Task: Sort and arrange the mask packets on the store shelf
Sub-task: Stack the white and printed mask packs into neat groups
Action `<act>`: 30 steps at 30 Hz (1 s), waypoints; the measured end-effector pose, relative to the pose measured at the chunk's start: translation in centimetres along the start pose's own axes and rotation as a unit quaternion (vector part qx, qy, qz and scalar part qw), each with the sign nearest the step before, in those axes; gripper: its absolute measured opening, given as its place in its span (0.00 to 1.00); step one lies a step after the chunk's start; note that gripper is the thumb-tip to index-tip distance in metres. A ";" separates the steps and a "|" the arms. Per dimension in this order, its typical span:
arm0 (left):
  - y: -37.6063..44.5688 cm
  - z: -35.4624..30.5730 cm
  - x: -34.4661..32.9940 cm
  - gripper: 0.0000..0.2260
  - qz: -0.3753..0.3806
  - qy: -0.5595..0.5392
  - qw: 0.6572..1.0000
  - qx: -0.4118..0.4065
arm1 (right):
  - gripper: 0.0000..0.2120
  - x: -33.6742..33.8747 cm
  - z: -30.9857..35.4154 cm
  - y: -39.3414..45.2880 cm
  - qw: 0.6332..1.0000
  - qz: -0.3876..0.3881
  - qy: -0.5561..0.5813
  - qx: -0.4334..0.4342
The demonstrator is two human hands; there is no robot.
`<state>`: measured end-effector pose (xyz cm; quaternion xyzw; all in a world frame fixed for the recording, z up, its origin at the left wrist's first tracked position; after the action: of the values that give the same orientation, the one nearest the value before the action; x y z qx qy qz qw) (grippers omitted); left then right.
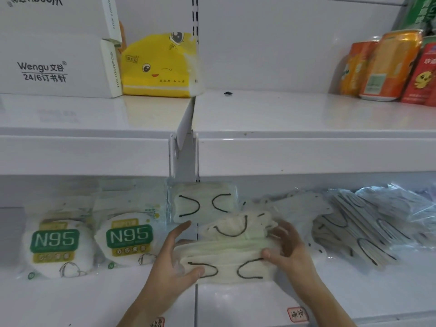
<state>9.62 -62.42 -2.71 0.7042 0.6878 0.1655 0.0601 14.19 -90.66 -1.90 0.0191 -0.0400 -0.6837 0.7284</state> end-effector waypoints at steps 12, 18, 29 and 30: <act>0.0 1.6 0.2 0.38 -0.015 0.002 1.000 0.013 | 0.12 -5.2 6.7 1.2 0.907 -0.005 -0.360 0.217; -0.1 1.4 0.3 0.39 -0.011 0.028 1.000 0.008 | 0.08 -8.0 10.2 2.6 0.765 0.069 -0.578 0.275; -0.3 1.3 0.5 0.39 -0.016 0.020 0.999 0.026 | 0.27 -4.3 7.5 1.7 0.935 0.009 -0.323 0.146; -0.3 1.2 0.6 0.39 -0.021 0.019 0.999 0.027 | 0.34 -3.0 6.4 1.5 0.953 0.034 -0.280 0.109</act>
<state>9.71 -61.63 -3.89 0.6875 0.7078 0.1592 0.0317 14.91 -87.37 4.51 -0.0956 -0.3173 -0.6276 0.7045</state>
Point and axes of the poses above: each hand's wrist, its own y-axis towards the middle knuckle, its own x-axis out of the back of the hand, z = x × y, the point moved 6 cm from there along y, towards the middle knuckle, and after that the axes turned 5 degrees about -x, right-handed, at the moved point
